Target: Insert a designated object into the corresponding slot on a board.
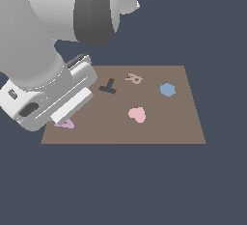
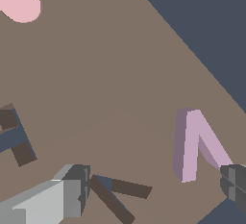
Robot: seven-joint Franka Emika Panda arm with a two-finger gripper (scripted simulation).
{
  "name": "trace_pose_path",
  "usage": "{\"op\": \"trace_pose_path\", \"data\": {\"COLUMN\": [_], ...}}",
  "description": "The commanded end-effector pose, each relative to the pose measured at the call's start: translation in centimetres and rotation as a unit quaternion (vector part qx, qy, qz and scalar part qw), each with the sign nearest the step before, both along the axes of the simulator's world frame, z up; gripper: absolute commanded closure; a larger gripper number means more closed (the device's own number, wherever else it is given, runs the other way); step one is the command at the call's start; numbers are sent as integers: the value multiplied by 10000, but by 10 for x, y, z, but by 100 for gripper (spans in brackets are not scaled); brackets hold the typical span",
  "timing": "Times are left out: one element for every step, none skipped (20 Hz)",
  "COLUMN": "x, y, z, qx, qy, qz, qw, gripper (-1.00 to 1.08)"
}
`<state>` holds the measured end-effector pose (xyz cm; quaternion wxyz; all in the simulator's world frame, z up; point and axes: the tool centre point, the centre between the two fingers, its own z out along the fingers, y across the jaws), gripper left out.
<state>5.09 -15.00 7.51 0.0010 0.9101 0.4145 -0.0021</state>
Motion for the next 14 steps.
{"op": "trace_pose_path", "data": {"x": [9, 12, 15, 18, 21, 24, 26, 28, 31, 33, 34, 36, 37, 38], "y": [-6, -8, -10, -12, -14, -15, -16, -17, -18, -19, -20, -20, -21, -21], "z": [-6, -8, -10, -12, -14, -15, -17, -18, -20, -21, -22, -23, -23, -24], "qx": [6, 8, 9, 10, 12, 13, 14, 15, 16, 16, 17, 18, 18, 19], "qy": [-6, -7, -8, -9, -10, -10, -11, -11, -12, -12, -13, -13, -13, -13], "qz": [300, 402, 498, 588, 672, 750, 822, 889, 949, 1004, 1052, 1095, 1132, 1163], "qw": [9995, 9992, 9988, 9983, 9977, 9972, 9966, 9960, 9955, 9949, 9944, 9940, 9936, 9932], "gripper": [-92, -92, -92, -92, -92, -92, -92, -92, -92, -92, -92, -92, -92, -92]}}
